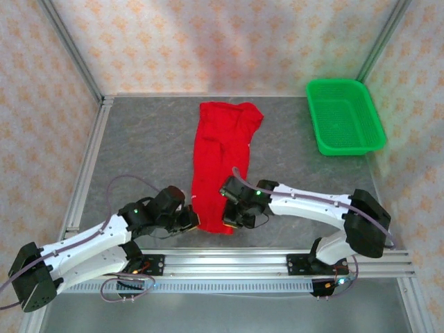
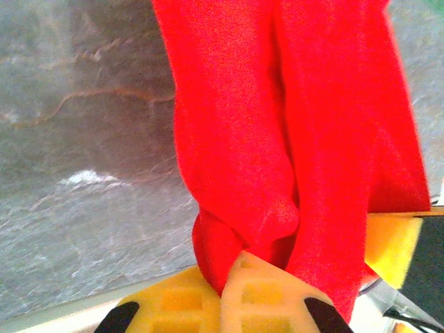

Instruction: Fold and stack the t-shirts

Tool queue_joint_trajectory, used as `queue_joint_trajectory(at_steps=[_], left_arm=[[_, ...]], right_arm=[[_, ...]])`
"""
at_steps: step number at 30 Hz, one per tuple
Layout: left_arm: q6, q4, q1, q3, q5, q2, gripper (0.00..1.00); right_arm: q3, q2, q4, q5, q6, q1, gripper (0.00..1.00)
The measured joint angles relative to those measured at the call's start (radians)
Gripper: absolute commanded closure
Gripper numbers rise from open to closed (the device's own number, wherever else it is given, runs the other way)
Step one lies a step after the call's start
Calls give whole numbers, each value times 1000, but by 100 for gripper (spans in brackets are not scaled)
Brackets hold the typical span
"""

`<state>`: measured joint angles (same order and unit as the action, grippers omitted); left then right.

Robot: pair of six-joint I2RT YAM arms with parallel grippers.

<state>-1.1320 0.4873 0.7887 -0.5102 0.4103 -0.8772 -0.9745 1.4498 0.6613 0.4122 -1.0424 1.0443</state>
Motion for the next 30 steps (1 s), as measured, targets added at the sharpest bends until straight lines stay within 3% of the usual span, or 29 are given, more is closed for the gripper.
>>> queue_joint_trajectory(at_steps=[10,22,30], left_arm=[[175,45,-236,-347,73,-302,100],[423,115,-420,-790,159,-789,100],[533,208,-505,-975,150,-961,100]], right_arm=[[-291,64,188,0,236,-265,100],[-733,462,373,54,550,-512,100],[-990,680,498,47,649,-594,100]])
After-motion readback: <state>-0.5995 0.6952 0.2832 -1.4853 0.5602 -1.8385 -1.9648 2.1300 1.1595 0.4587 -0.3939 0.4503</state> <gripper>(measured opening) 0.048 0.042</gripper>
